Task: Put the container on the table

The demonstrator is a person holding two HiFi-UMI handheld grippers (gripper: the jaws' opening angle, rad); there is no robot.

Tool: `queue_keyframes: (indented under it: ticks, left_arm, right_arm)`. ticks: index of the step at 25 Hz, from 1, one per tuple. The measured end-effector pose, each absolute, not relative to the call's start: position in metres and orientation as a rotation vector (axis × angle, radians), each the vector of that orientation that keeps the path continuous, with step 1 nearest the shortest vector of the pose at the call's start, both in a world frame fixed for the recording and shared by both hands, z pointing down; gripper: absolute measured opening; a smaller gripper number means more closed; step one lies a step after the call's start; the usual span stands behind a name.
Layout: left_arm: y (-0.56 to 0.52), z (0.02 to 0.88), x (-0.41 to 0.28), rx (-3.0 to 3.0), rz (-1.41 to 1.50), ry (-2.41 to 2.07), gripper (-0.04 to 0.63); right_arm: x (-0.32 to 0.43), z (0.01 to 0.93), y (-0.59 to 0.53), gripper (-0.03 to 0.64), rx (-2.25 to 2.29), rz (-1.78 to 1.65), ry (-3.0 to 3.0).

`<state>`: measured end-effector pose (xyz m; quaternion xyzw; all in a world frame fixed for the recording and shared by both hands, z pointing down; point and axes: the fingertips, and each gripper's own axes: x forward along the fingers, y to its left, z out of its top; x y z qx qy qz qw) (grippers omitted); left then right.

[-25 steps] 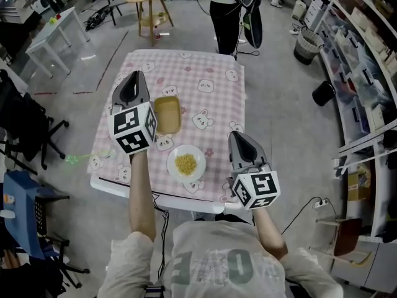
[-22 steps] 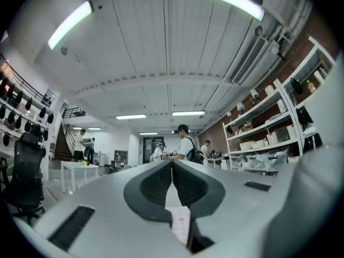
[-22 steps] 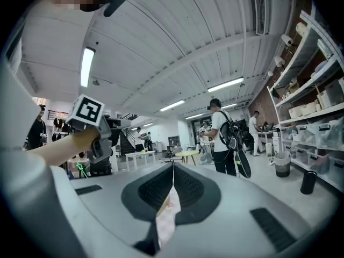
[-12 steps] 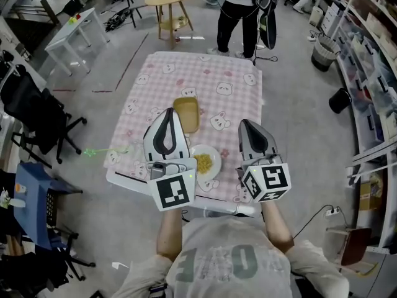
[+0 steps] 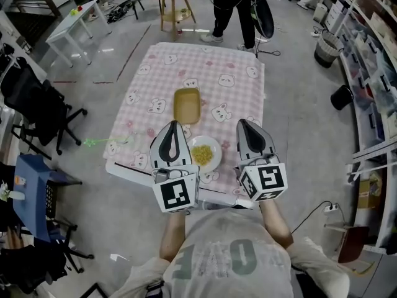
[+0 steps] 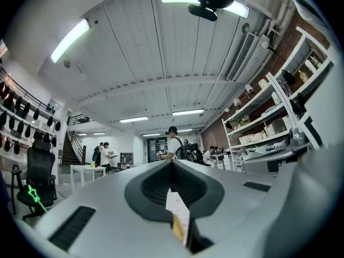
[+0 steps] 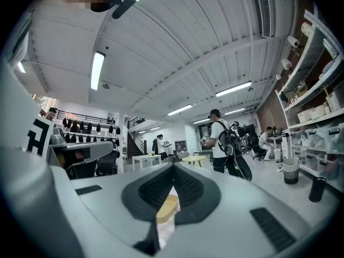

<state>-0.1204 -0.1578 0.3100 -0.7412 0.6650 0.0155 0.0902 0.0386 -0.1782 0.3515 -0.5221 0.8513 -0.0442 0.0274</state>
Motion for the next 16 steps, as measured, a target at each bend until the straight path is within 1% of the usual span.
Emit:
queue_keyframes:
  ticks: [16]
  left_arm:
    - [-0.157, 0.313, -0.125, -2.227, 0.031, 1.984, 0.026]
  right_arm:
    - [0.032, 0.345, -0.177, 0.029, -1.608, -0.102, 2.638]
